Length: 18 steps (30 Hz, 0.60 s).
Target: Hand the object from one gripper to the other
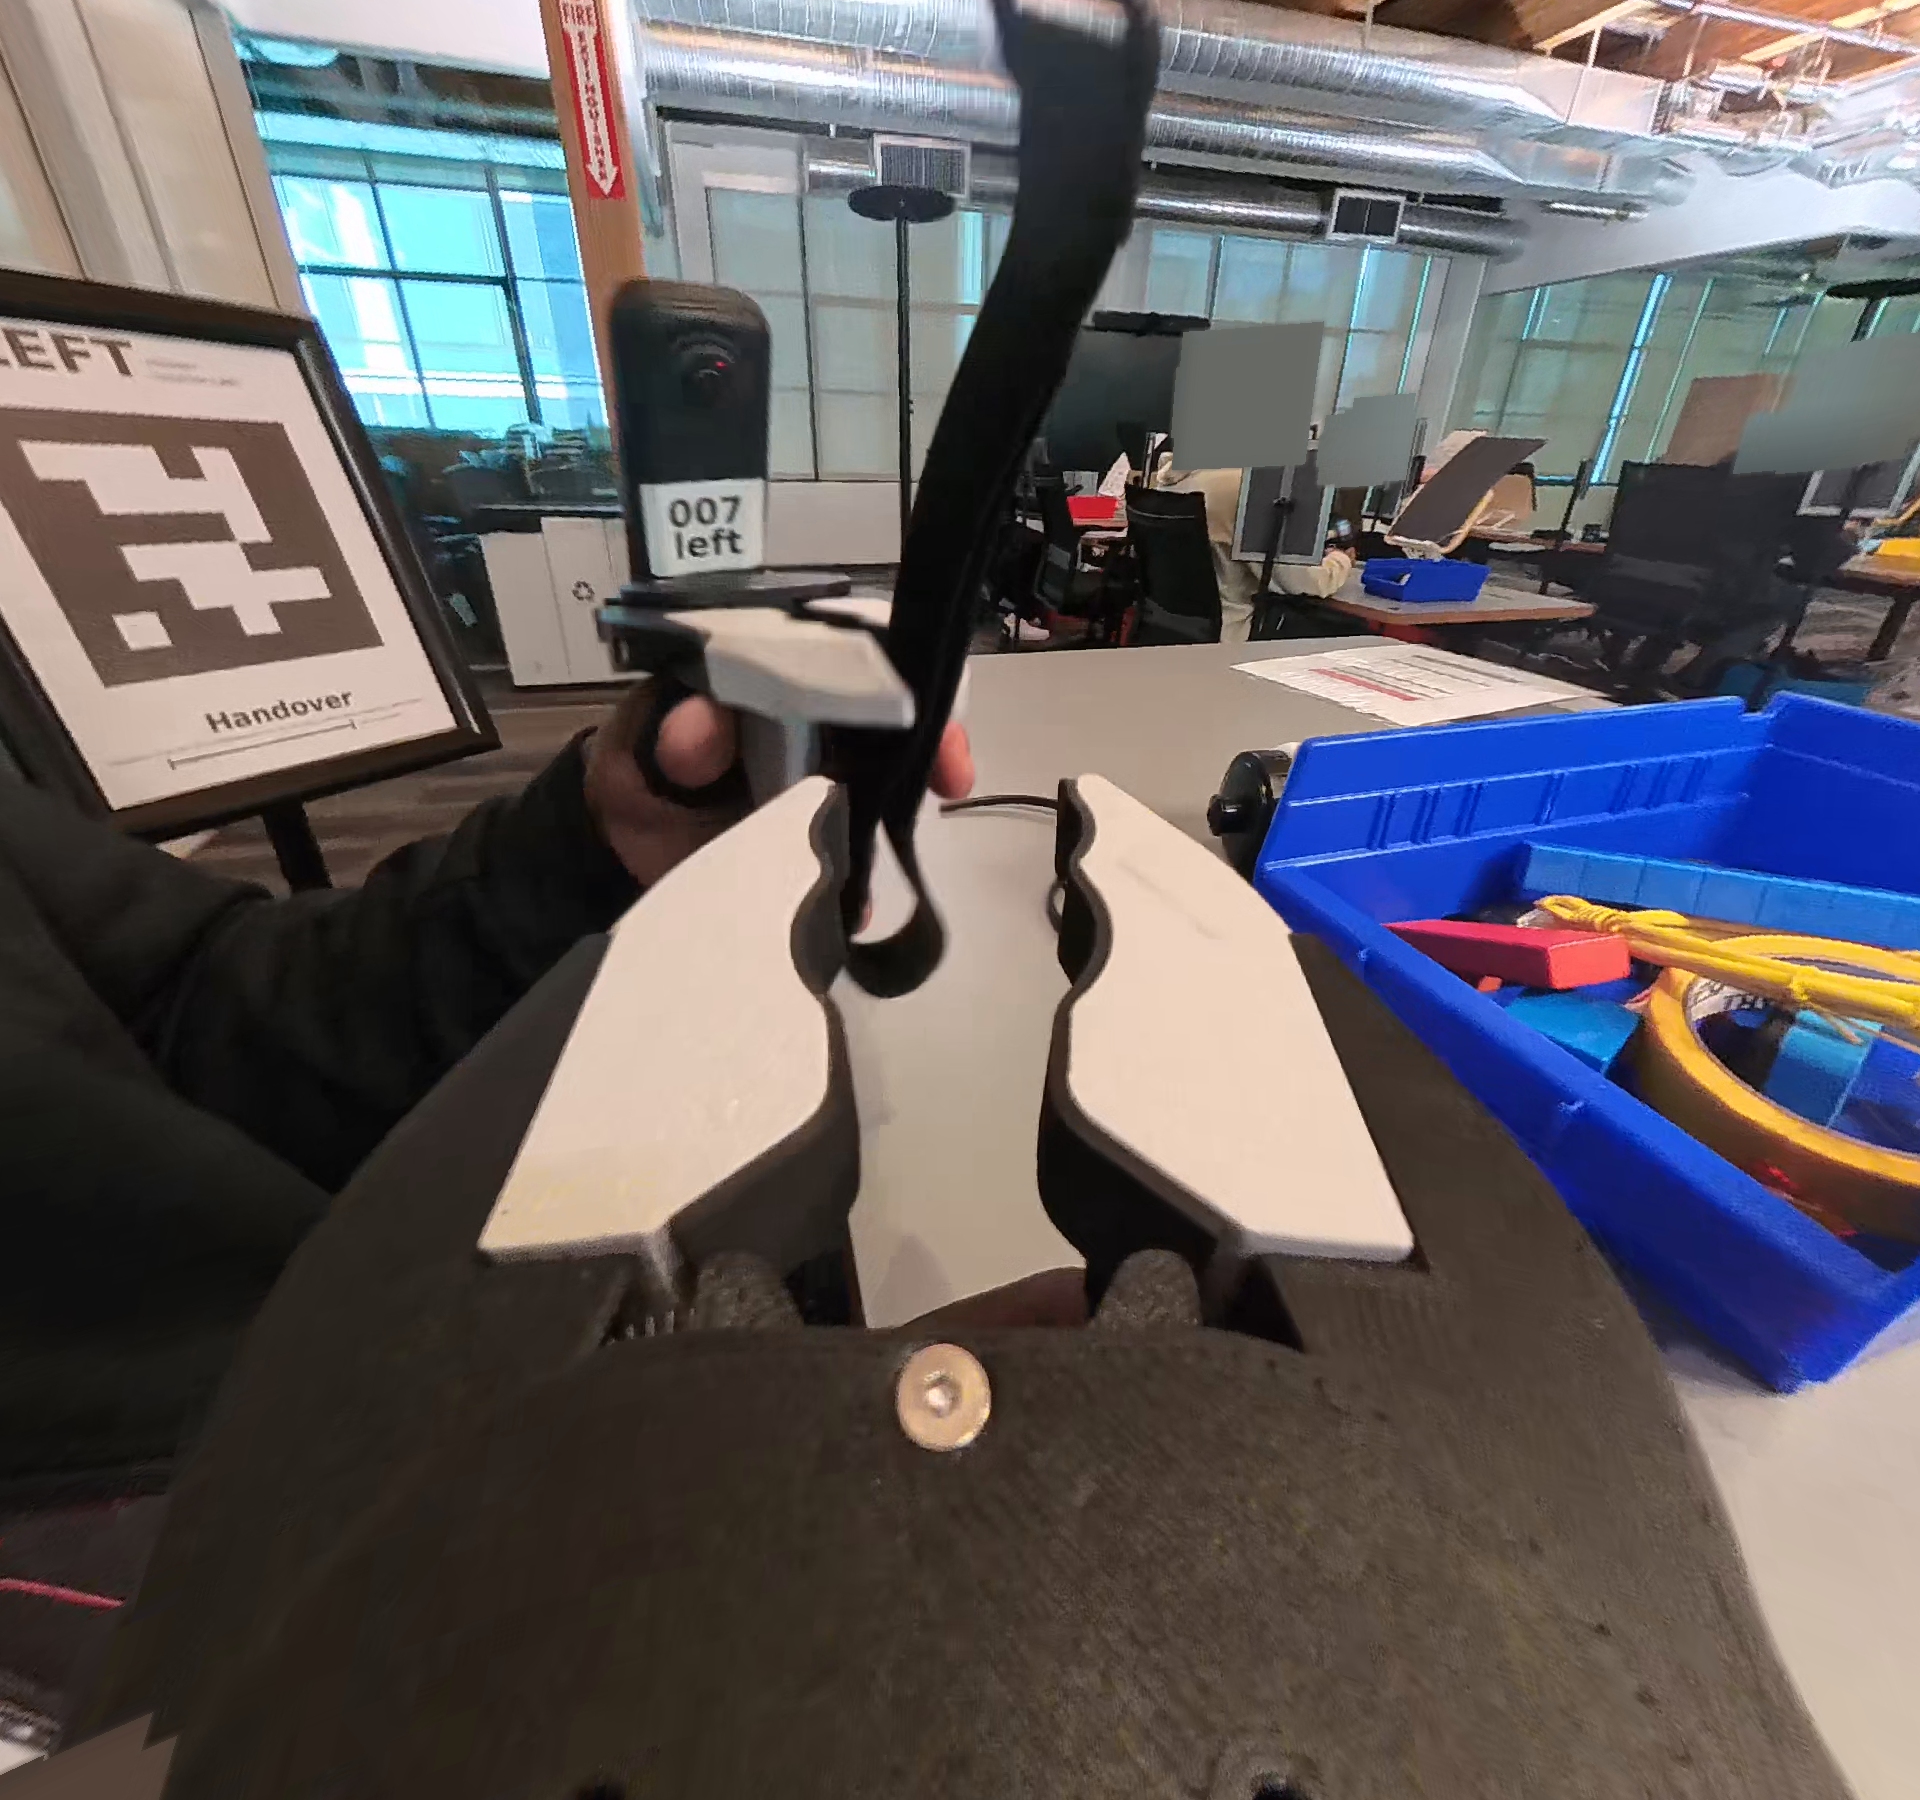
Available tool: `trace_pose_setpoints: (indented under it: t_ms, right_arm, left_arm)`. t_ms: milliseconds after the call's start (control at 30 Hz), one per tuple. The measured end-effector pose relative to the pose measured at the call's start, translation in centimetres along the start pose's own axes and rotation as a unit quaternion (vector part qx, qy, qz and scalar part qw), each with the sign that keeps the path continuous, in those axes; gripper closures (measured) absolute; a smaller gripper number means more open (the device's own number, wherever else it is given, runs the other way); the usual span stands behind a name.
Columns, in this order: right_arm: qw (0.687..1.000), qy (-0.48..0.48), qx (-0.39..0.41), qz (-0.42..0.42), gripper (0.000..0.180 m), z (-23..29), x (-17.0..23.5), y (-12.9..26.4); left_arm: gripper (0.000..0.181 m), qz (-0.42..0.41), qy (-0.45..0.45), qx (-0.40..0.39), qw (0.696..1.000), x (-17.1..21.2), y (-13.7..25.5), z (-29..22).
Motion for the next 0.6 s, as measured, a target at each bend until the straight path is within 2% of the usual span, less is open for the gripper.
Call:
trace_pose_setpoints:
  t_ms: [33,167,400,433,500,600]
  right_arm:
    - [1.000,-0.012,0.000,-0.002,0.141,0.0,0.1,-0.1]
    - [0.998,-0.053,-0.022,0.001,0.131,0.5,0.7,-0.8]
    - [0.996,-0.075,-0.037,0.032,0.133,1.4,1.5,-1.6]
    - [0.996,-0.075,-0.035,0.037,0.137,1.3,1.5,-1.6]
    - [0.996,-0.071,-0.031,0.041,0.172,1.3,1.4,-1.5]
    - [0.997,-0.031,0.001,0.067,0.175,0.9,1.6,-1.4]
  left_arm:
    - [0.175,-0.032,0.038,-0.006,0.999,-0.2,0.0,0.3]
    - [0.175,-0.126,0.151,0.032,0.980,-0.2,-0.4,0.4]
    - [0.175,-0.130,0.175,0.048,0.975,0.9,-2.0,-0.4]
    - [0.175,-0.129,0.172,0.039,0.976,1.0,-1.9,-0.3]
    - [0.174,-0.119,0.158,0.004,0.980,1.1,-1.8,0.1]
    - [0.171,-0.121,0.166,0.006,0.979,0.8,-1.4,0.3]
Point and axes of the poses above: each gripper's, where its closed fingertips meet, y back along the fingers, x out of its underside, z = x × y across the jaws, the point moved 10 cm from there along y, back along the fingers, and after that the axes turned 15 degrees about -z, right-handed, at the moved point
